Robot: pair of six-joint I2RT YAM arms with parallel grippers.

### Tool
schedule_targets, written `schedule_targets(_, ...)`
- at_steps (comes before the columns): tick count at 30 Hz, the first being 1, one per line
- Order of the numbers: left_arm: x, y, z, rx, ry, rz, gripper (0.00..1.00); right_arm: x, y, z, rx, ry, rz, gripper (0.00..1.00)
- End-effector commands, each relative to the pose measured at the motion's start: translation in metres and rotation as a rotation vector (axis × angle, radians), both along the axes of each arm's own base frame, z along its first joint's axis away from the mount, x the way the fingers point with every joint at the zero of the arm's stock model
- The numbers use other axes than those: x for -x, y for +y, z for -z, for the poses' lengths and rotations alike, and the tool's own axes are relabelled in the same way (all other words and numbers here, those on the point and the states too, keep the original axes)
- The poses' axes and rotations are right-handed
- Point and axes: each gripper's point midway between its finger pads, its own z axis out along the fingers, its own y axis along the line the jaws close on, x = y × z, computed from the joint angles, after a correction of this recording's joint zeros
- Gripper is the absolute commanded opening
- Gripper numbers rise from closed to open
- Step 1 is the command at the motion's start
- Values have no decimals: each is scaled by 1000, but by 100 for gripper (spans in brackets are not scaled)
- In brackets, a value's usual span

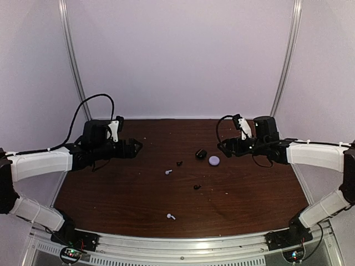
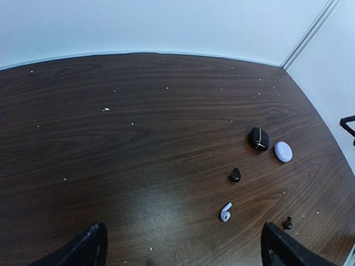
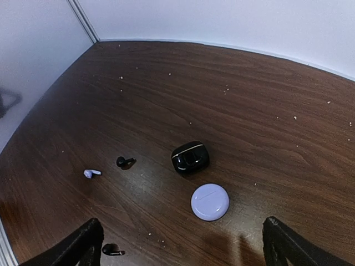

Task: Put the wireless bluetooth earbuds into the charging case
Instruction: Pick up the charging case from the center of the board.

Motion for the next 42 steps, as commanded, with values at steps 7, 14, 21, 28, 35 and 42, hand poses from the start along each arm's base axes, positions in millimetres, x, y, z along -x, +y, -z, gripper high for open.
schedule_targets(7, 13, -39, -29, 152, -117, 203, 98, -20, 11, 58, 180, 115, -184, 100)
schedule_targets(14, 27, -56, -34, 221, -135, 324, 98, -40, 5, 101, 188, 219, -253, 100)
schedule_targets(21, 30, -60, -32, 218, -144, 362, 98, -50, 6, 135, 230, 276, -294, 100)
schedule_targets(28, 29, -66, -33, 219, -149, 390, 98, -53, 10, 139, 260, 255, -336, 86)
schedule_targets(35, 24, -71, -29, 214, -142, 408, 98, -53, 13, 143, 293, 252, -364, 80)
schedule_targets(42, 22, -77, -26, 217, -131, 432, 98, -44, 25, 156, 367, 266, -405, 74)
